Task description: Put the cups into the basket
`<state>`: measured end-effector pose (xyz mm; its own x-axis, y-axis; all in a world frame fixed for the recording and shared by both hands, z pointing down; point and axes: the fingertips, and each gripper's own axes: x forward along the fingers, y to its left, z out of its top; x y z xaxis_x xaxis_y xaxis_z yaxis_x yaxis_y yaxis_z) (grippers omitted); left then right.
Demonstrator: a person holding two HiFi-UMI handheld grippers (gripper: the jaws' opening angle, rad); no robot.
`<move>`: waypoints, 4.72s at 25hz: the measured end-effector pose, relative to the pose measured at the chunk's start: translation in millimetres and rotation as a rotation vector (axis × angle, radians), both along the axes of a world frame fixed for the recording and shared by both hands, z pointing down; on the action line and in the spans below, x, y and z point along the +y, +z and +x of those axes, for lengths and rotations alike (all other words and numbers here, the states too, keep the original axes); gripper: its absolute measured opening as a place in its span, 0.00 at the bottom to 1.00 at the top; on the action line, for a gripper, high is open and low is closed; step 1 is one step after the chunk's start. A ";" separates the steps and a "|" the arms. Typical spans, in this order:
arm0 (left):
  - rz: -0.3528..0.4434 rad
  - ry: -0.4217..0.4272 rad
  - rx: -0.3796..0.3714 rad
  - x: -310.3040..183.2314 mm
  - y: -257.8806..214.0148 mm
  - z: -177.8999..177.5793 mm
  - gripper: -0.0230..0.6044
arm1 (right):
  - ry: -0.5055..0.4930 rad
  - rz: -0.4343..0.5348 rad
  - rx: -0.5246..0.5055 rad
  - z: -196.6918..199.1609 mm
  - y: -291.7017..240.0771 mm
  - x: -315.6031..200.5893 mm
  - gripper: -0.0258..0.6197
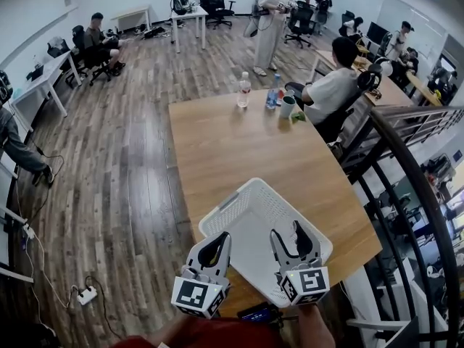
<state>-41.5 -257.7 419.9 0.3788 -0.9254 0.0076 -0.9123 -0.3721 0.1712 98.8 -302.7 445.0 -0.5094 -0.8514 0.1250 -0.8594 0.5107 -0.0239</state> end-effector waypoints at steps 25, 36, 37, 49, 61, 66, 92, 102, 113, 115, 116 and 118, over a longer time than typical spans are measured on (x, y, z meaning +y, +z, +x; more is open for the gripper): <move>-0.040 -0.054 0.045 5.2 22.1 -31.5 0.05 | -0.098 -0.222 0.177 -40.7 83.3 -41.0 0.43; -0.052 -0.067 0.056 6.0 28.5 -38.1 0.05 | -0.117 -0.318 0.256 -52.5 128.9 -64.4 0.43; -0.054 -0.069 0.058 6.0 29.8 -38.9 0.05 | -0.117 -0.324 0.265 -53.5 132.5 -65.9 0.43; -0.061 -0.095 0.068 3.8 35.0 -53.9 0.05 | -0.104 -0.354 0.321 -62.0 157.4 -84.9 0.43; -0.069 -0.114 0.056 4.6 37.5 -67.2 0.05 | -0.055 -0.395 0.295 -59.2 174.4 -85.5 0.43; -0.066 -0.103 0.058 2.8 34.9 -65.0 0.05 | -0.067 -0.390 0.323 -61.4 173.7 -81.2 0.43; -0.067 -0.077 0.072 -0.4 34.8 -52.3 0.05 | -0.088 -0.376 0.436 -55.4 179.2 -63.8 0.43; -0.064 -0.071 0.074 0.4 32.7 -51.6 0.05 | -0.078 -0.342 0.343 -58.0 161.7 -64.6 0.43; -0.058 -0.063 0.066 -1.6 30.2 -47.7 0.05 | -0.059 -0.340 0.328 -50.7 159.3 -70.3 0.45; -0.054 -0.060 0.064 -1.5 29.6 -48.0 0.05 | -0.057 -0.339 0.325 -50.4 157.4 -70.6 0.45; -0.053 -0.060 0.064 -1.4 29.0 -48.3 0.05 | -0.053 -0.338 0.321 -50.3 156.1 -71.0 0.45; -0.053 -0.061 0.064 -1.0 27.8 -48.9 0.05 | -0.043 -0.346 0.302 -50.1 154.0 -72.5 0.45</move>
